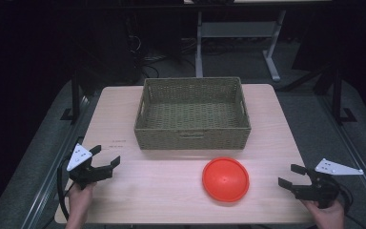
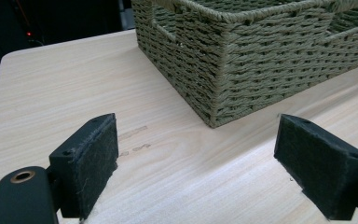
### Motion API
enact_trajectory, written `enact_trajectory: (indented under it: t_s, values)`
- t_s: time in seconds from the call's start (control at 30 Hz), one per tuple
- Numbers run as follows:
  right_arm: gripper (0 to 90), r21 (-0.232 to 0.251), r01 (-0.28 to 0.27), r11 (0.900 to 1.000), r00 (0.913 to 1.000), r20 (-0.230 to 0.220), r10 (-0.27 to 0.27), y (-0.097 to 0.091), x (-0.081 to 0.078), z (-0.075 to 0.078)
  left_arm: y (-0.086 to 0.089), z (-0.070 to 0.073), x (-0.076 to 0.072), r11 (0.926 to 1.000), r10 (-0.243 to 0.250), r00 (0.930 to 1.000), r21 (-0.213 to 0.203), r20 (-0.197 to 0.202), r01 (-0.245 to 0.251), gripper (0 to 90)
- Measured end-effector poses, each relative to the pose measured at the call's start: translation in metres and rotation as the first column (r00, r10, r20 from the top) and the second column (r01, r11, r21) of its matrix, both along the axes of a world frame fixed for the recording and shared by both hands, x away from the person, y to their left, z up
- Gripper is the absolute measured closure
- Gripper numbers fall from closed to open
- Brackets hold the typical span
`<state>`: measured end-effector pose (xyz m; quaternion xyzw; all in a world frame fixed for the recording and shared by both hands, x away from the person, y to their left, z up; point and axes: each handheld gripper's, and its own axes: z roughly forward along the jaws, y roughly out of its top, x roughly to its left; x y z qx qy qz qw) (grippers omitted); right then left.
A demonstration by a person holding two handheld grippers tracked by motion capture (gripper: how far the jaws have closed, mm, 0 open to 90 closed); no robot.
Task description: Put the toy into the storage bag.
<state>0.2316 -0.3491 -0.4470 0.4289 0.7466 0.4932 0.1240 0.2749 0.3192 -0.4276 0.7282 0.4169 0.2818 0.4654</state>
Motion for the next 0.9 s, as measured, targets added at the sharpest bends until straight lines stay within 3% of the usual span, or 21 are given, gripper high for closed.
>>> enact_trajectory:
  t_s: [0.43, 0.5, 0.9]
  values:
    - [14.2, 0.001, -0.061, 0.9982, 0.9979, -0.024, 0.061, 0.018, 0.008, 0.008, -0.002, -0.001, 0.001, 1.0000, -0.006, 1.0000, 0.003, -0.002, 0.006, 13.0]
    - [14.1, -0.006, -0.085, 0.9963, 0.9951, -0.051, 0.085, 0.026, 0.014, 0.010, -0.003, -0.002, 0.001, 0.9999, -0.011, 0.9999, 0.006, -0.004, 0.011, 13.0]
    - [15.0, -0.050, -0.125, 0.9909, 0.9864, -0.114, 0.118, 0.053, 0.036, 0.026, -0.002, -0.002, 0.001, 0.9998, -0.008, 0.9999, 0.019, -0.011, 0.009, 13.0]
